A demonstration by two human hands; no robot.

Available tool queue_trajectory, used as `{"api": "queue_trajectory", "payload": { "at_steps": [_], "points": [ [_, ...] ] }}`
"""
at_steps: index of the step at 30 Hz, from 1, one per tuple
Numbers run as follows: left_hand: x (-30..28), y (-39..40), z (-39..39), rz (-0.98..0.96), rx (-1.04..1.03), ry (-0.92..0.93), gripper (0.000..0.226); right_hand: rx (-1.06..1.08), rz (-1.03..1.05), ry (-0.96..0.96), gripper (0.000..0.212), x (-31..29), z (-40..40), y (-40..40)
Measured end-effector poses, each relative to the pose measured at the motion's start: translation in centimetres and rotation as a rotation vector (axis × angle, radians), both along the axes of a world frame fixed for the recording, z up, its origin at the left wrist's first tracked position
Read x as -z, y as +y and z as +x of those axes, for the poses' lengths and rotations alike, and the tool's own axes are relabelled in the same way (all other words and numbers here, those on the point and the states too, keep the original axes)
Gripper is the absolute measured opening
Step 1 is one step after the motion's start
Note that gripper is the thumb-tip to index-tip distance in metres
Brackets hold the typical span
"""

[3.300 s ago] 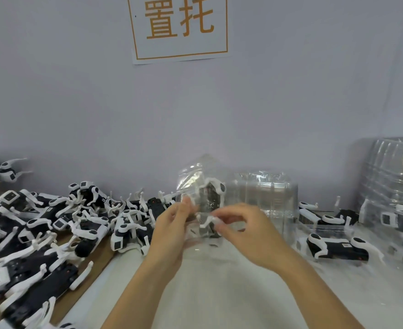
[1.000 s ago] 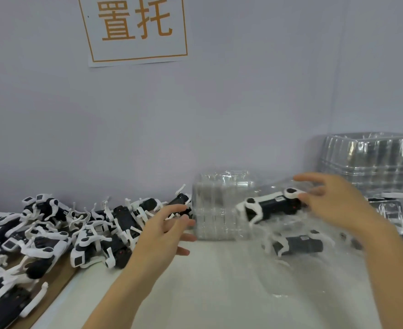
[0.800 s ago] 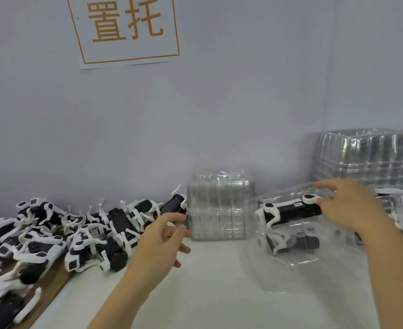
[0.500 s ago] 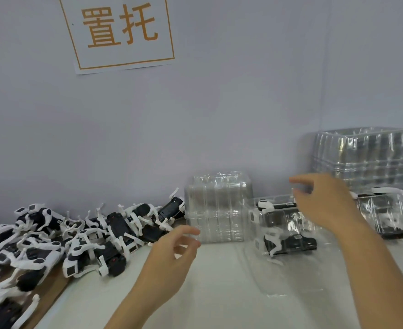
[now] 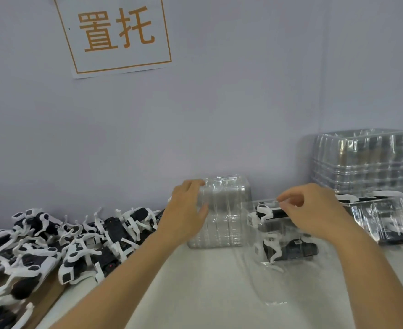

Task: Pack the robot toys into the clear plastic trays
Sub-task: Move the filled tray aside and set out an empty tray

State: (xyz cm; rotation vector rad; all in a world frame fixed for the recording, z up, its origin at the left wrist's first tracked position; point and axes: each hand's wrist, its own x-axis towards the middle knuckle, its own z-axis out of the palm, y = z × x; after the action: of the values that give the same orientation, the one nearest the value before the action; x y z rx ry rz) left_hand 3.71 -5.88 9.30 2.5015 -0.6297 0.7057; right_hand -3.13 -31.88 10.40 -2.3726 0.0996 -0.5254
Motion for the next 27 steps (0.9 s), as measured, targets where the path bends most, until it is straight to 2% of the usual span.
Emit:
{"api": "queue_trajectory", "payload": {
  "at_steps": [3,5,9,12,17,25,27],
  "points": [
    [-0.7,-0.7,3.1,0.267,-0.04,0.045,0.053,0.006,-0.008,-0.046,0.017,0.0,0.1,0.4],
    [-0.8,-0.8,4.5,0.394,-0.058,0.131,0.047,0.003,0.008,-0.098,0.018,0.1,0.2,0.8],
    [-2.3,-1.1,5.8,0.437,-0.132,0.101,0.022,-0.026,0.041,-0.134,0.022,0.2,0.5,1.8],
    [-4.0,-1.2,6.5,0.318,-0.167,0.075,0.024,-0.035,0.041,-0.141,0.022,0.4,0.8,2.3],
    [-5.9,-1.4,7.2,0.043,-0.124,0.155,0.016,-0.039,0.04,-0.165,0.023,0.5,1.2,2.5],
    [-8.6,-1.6,7.3,-0.208,-0.177,-0.107,0.017,-0.066,0.064,-0.186,0.023,1.0,1.4,2.9],
    [-8.7,-1.3,7.0,-0.293,-0.175,-0.146,0.022,-0.07,0.082,-0.191,0.024,1.0,1.4,3.1]
  ]
}}
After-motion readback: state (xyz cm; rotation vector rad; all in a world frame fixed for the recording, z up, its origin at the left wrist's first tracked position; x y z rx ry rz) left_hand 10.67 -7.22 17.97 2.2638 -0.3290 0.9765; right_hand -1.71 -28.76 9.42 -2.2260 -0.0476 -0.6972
